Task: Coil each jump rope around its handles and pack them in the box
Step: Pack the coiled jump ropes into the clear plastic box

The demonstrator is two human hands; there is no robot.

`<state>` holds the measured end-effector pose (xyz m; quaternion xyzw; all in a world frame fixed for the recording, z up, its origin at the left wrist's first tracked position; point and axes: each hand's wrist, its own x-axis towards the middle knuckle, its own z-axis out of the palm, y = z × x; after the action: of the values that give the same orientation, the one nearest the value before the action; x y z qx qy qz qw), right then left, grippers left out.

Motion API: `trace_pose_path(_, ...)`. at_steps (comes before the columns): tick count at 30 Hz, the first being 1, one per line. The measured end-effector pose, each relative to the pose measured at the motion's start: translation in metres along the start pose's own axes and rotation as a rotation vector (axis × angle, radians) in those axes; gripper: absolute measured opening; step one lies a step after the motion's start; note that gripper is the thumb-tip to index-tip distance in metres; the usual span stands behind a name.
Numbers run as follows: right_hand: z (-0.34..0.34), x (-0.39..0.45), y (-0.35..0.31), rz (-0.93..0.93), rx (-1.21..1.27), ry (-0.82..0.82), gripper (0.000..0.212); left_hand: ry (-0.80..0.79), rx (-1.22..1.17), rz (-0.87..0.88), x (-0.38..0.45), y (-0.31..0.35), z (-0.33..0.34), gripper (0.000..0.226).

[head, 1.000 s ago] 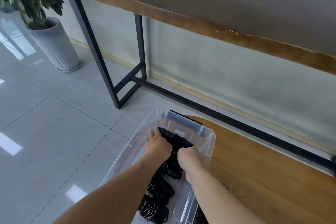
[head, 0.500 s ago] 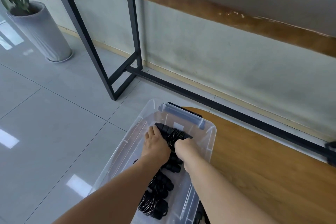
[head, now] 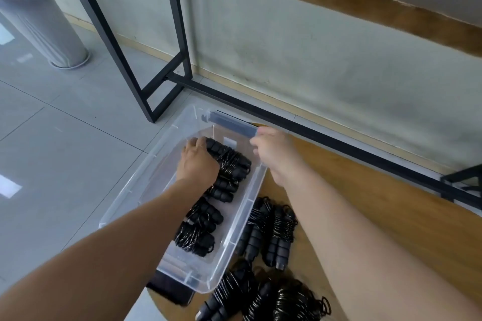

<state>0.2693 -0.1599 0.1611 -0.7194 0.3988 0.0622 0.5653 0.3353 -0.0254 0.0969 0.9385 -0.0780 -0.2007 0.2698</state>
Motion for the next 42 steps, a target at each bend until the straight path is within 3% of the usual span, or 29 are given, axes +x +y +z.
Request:
trace_pose_path(3,-0.041,-0.013,0.016,-0.078,0.094,0.063,0.034,0.178,-0.100,0.051,-0.019,0.023,-0.008,0.046)
trace_pose_path(7,-0.078,-0.022,0.057,-0.021,0.225,0.107,0.014,0.298,-0.120,0.259,-0.063,0.062,-0.009,0.029)
trace_pose_path(9,-0.087,-0.022,0.079,0.019,0.225,0.108,0.012,0.291,-0.117,0.366,-0.090,0.079,0.000,0.025)
trace_pose_path(12,-0.092,-0.023,0.112,0.084,0.200,0.084,0.016,0.125,-0.216,0.386,-0.131,0.090,0.032,0.015)
trace_pose_path(14,-0.094,-0.023,0.132,0.108,0.176,0.064,0.019,-0.044,-0.345,0.233,-0.152,0.086,0.068,0.014)
trace_pose_path(17,-0.095,-0.016,0.158,0.137,0.091,0.058,0.022,-0.273,-0.721,-0.291,-0.170,0.076,0.116,0.019)
trace_pose_path(19,-0.094,-0.009,0.173,0.135,0.003,0.012,0.026,-0.316,-0.945,-0.641,-0.175,0.075,0.132,0.011)
trace_pose_path(21,-0.093,0.000,0.183,0.118,-0.137,-0.050,0.032,-0.332,-1.037,-0.842,-0.177,0.073,0.140,0.004)
trace_pose_path(24,-0.087,0.011,0.187,0.083,-0.304,-0.153,0.040,-0.400,-1.064,-0.894,-0.163,0.063,0.158,0.029)
trace_pose_path(30,-0.071,0.030,0.195,0.030,-0.553,-0.338,0.058,-0.345,-1.035,-0.974,-0.139,0.038,0.198,0.033)
trace_pose_path(35,-0.064,0.038,0.205,0.014,-0.596,-0.399,0.060,-0.274,-1.085,-1.062,-0.147,0.050,0.188,0.020)
trace_pose_path(38,-0.065,0.040,0.208,0.019,-0.580,-0.401,0.058,-0.230,-1.120,-1.071,-0.148,0.053,0.181,0.029)
trace_pose_path(42,-0.074,0.039,0.206,0.021,-0.522,-0.324,0.051,-0.219,-1.061,-1.027,-0.150,0.055,0.179,0.008)
